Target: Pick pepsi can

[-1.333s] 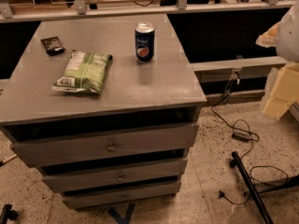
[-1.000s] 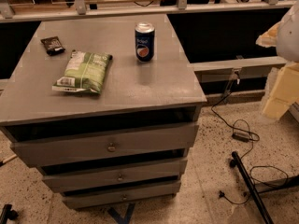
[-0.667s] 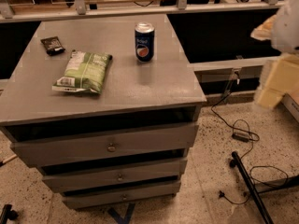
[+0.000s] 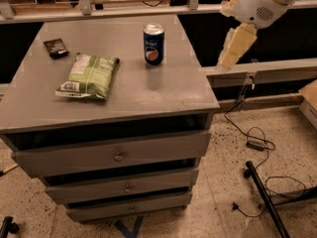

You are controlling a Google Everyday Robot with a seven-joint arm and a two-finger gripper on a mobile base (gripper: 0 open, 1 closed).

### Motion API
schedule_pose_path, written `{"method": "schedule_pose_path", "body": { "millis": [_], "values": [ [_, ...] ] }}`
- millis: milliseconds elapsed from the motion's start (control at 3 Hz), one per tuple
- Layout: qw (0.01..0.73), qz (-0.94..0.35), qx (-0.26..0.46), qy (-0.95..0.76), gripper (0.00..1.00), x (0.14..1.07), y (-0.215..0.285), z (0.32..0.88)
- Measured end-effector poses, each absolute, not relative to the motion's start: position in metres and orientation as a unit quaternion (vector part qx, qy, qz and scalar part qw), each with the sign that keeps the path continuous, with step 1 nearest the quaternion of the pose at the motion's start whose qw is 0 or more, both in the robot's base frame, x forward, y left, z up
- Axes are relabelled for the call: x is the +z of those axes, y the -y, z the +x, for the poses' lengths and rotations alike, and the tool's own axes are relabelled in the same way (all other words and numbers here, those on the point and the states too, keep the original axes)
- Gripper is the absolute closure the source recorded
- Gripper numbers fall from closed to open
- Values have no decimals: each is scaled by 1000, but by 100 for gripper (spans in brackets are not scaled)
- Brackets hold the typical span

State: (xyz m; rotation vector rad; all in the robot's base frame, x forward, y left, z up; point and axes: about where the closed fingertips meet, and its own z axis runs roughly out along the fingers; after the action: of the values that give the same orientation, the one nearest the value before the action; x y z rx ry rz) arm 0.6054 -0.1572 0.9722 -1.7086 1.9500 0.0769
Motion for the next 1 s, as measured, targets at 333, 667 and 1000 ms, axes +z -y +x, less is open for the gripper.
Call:
{"method": "schedule_pose_path", "body": {
  "millis": [333, 667, 1000],
  "values": [
    [315, -622, 65, -713, 0, 965, 138, 667],
    [340, -613, 95, -707, 0, 955, 116, 702],
    [355, -603, 129, -703, 0, 932, 93, 736]
  ]
}}
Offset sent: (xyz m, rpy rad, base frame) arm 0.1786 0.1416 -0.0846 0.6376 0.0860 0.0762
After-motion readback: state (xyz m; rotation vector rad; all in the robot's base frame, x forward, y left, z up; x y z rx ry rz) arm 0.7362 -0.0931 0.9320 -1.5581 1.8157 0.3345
